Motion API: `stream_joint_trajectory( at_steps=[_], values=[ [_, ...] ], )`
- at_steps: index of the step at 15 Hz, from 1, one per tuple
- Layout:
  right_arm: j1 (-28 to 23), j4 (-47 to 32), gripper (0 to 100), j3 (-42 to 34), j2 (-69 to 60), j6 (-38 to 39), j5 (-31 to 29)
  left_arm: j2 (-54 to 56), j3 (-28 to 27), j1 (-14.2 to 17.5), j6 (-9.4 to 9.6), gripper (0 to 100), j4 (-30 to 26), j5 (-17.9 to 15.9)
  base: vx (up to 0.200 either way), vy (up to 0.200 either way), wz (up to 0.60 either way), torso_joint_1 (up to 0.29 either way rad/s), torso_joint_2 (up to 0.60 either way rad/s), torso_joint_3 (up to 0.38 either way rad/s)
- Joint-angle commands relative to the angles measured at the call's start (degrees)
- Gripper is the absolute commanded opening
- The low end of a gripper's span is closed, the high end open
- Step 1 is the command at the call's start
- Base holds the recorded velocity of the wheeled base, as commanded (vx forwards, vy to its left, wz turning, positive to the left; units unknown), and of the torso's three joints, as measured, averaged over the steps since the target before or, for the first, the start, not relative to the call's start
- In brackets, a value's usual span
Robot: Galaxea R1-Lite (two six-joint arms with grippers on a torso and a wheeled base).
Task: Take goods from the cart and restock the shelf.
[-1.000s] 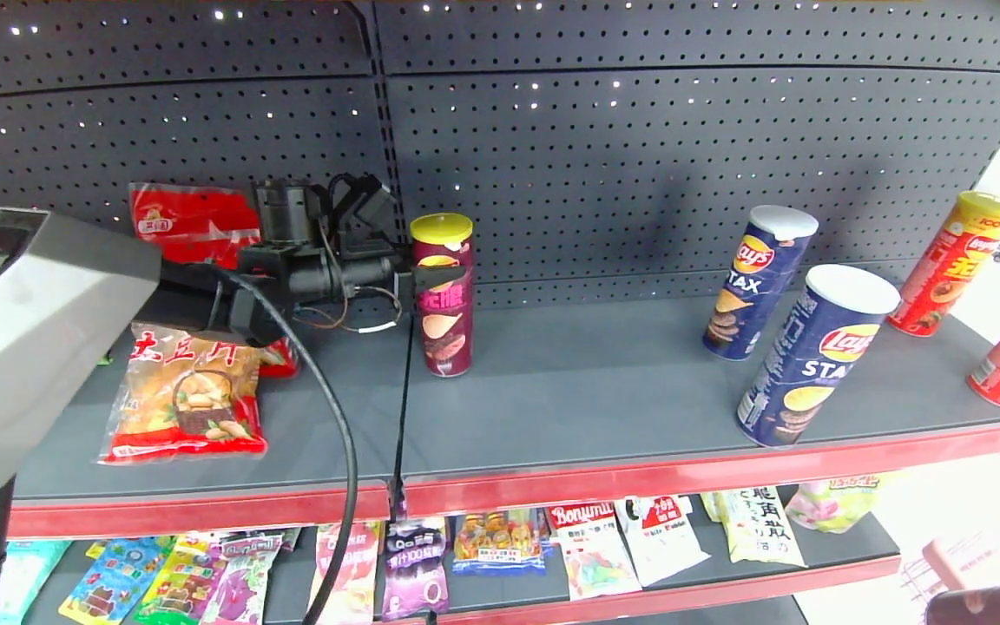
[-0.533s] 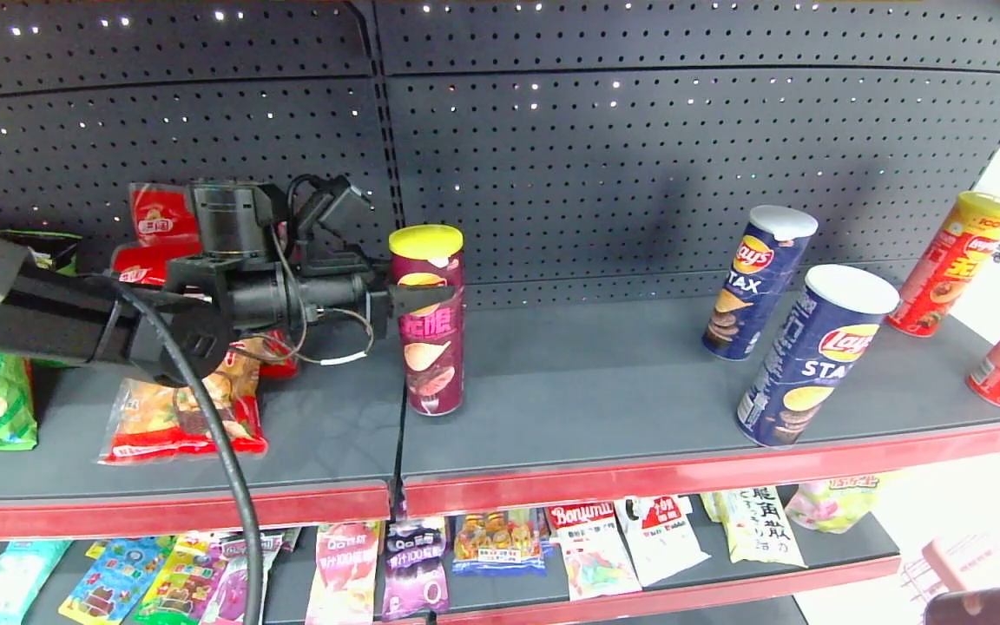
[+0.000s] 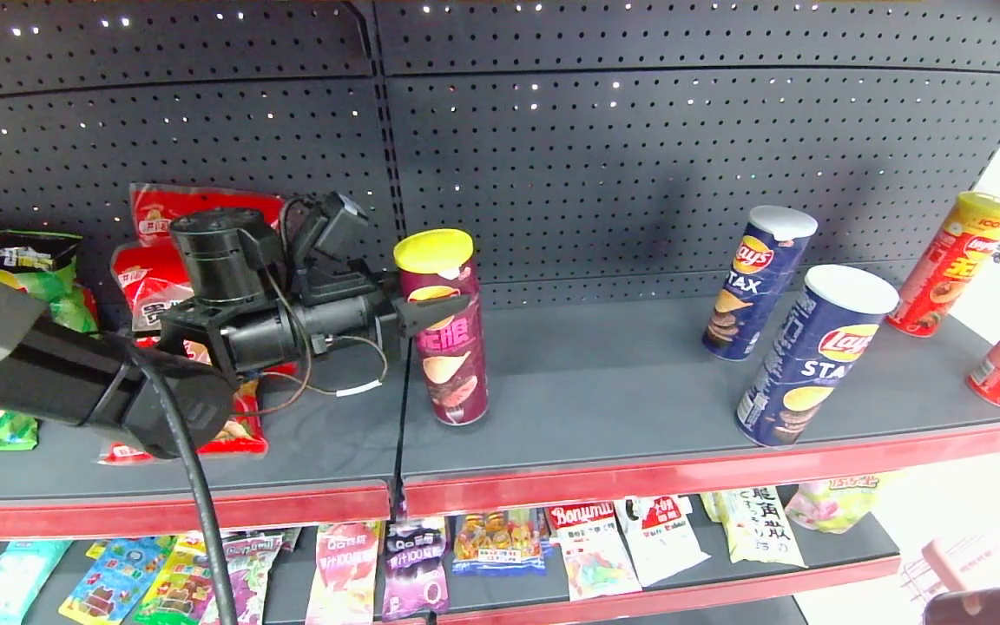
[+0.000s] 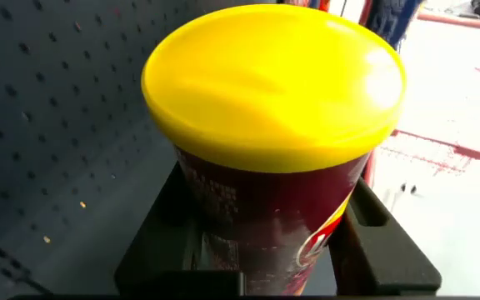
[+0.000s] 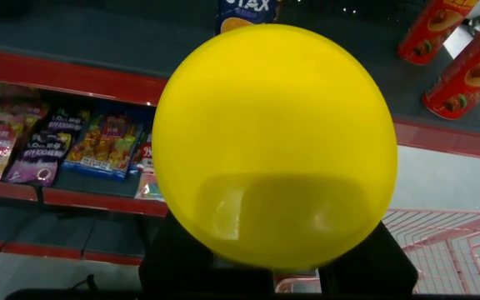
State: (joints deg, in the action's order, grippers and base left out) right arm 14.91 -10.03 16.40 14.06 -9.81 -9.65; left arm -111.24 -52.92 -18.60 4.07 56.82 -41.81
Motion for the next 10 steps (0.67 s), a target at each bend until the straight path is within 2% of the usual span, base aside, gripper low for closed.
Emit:
stream_joint_trajectory(
  at_steps=[1, 7, 10],
  values=[
    [0.03, 0.01, 0, 0.04, 0.09, -0.03, -0.01, -0.21, 1.68, -0.38, 0.06, 0, 0.31, 0.07, 0.000, 0.000, 0.00, 0.000, 0.00, 0.000],
    [0.03, 0.01, 0, -0.05, 0.18, -0.03, -0.01, -0.03, 5.37, -1.70, 0.41, 0, 0.48, 2.26, 0.000, 0.000, 0.00, 0.000, 0.00, 0.000],
    [0.03, 0.01, 0, -0.14, 0.18, -0.03, -0.01, -0.91, 5.72, -2.23, 0.23, 0, 2.86, 3.49, 0.000, 0.000, 0.00, 0.000, 0.00, 0.000]
  ],
)
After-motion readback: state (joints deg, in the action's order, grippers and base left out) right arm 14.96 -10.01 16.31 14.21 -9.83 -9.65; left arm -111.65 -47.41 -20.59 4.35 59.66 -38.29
